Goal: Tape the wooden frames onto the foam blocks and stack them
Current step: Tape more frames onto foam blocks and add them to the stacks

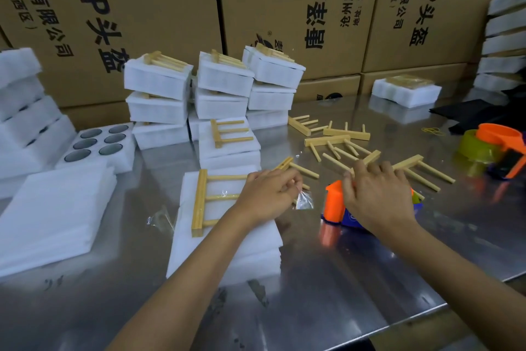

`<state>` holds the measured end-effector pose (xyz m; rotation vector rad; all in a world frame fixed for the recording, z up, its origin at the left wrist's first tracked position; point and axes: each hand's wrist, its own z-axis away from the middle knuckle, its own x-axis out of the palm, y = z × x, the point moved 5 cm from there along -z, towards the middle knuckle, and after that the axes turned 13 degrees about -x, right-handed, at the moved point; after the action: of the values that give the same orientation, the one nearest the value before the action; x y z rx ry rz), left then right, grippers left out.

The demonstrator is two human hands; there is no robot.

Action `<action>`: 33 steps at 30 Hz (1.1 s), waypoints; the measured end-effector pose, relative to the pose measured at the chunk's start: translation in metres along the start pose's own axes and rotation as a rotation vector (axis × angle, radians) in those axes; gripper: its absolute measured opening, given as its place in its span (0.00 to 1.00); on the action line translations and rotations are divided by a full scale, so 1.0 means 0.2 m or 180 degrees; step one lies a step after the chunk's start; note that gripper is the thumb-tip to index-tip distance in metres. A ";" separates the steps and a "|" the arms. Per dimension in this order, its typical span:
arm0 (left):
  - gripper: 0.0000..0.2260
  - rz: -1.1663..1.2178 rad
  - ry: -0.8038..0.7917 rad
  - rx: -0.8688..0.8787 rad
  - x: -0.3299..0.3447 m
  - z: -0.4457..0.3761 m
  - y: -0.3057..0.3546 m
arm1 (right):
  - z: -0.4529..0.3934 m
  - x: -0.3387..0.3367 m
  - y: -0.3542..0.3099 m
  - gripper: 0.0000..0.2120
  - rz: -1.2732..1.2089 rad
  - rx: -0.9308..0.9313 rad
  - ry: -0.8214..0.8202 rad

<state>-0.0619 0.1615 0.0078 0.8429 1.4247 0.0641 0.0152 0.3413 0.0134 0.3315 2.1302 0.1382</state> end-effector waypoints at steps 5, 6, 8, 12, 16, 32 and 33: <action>0.08 0.0605 -0.0089 -0.0282 -0.04 0.00 0.01 | -0.07 -0.19 -0.19 0.11 -0.0868 -0.0668 0.0293; 0.09 0.0668 -0.0124 -0.0317 -0.05 0.01 0.02 | -0.08 -0.18 -0.24 0.13 -0.1474 -0.0700 0.0128; 0.11 0.0800 -0.0196 -0.0364 -0.06 0.01 0.03 | -0.10 -0.13 -0.33 0.15 -0.2723 -0.0366 -0.0391; 0.12 0.0764 -0.0157 -0.0410 -0.05 -0.01 0.02 | -0.13 0.01 -0.39 0.11 -0.3642 0.0326 -0.0858; 0.10 0.1963 0.0470 -0.0416 -0.13 0.01 -0.01 | -0.09 0.10 -0.41 0.15 -0.3421 0.0559 -0.1151; 0.17 0.1697 0.1223 -0.2261 -0.22 0.56 -0.81 | 0.00 0.23 -0.66 0.12 -0.4046 0.0586 -0.1520; 0.17 0.1714 0.1253 -0.2278 -0.23 0.56 -0.81 | 0.01 0.22 -0.66 0.12 -0.4059 0.0598 -0.1465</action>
<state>-0.0432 -0.0308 -0.0499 0.5961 1.3463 1.1336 -0.0310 0.2286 -0.0527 -0.8316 1.5442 -0.7931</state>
